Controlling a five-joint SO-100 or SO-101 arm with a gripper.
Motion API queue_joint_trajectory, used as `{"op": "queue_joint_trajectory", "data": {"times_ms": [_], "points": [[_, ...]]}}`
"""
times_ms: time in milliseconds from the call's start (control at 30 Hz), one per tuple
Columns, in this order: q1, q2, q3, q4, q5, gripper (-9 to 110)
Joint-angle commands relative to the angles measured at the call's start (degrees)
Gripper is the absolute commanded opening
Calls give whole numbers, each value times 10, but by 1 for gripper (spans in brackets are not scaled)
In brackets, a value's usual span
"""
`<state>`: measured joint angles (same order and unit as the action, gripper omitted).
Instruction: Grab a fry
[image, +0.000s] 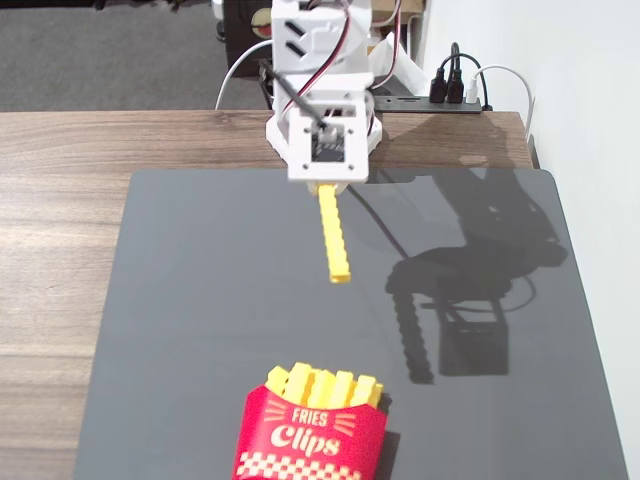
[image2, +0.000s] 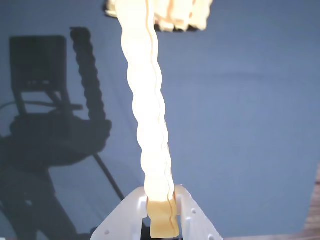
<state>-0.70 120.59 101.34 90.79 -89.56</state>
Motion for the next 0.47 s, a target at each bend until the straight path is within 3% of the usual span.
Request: {"op": "queue_joint_trajectory", "data": {"times_ms": [0,433], "points": [[-2,1,-30,4,-5,2],[8,-10,-25,-3,-11,2]]}}
